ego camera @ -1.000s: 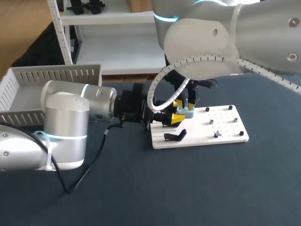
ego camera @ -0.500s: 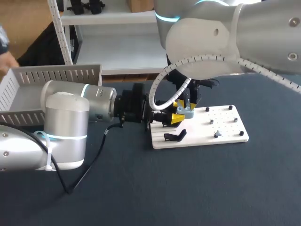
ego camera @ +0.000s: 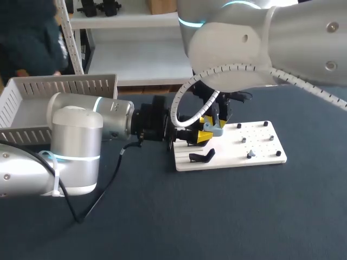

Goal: Pick up each earbud case from the left stands, insert the matching earbuds, close the lid, and place the case in the box.

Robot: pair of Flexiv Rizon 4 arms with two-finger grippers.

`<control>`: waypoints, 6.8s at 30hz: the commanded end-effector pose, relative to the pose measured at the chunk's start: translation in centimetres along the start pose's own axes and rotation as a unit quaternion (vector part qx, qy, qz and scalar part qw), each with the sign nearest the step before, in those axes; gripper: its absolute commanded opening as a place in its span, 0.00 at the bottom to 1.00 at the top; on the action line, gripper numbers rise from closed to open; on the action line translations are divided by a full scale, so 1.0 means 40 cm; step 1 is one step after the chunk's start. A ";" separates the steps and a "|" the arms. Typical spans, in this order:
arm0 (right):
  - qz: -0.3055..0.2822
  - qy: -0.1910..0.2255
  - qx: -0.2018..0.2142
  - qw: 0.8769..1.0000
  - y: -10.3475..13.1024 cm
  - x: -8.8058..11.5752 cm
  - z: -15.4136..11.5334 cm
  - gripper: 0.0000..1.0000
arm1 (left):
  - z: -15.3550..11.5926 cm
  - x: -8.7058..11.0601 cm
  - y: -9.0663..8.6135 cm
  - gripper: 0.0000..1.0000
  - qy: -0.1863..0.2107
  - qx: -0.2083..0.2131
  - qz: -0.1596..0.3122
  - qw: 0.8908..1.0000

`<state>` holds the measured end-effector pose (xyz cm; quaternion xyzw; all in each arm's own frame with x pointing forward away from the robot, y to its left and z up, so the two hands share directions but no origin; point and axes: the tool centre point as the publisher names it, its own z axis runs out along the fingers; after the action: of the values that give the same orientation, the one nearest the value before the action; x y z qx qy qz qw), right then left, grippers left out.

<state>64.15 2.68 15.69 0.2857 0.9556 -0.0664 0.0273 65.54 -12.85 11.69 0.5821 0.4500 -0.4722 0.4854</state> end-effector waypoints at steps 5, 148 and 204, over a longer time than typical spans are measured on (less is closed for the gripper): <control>0.000 0.004 0.008 1.000 0.017 -0.002 0.003 0.00 | 0.001 0.001 -0.002 0.00 -0.001 -0.002 0.001 1.000; -0.041 -0.067 -0.147 0.986 -0.167 -0.097 0.224 0.52 | -0.141 -0.013 -0.090 0.00 0.015 -0.043 0.020 0.999; -0.029 -0.059 -0.182 0.981 -0.131 -0.156 0.348 0.42 | -0.141 -0.013 -0.090 0.00 0.015 -0.043 0.020 0.999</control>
<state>66.43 -7.12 3.22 0.2443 0.9559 0.0910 0.1354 62.54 -6.82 12.19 0.5774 0.4657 -0.4341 0.5112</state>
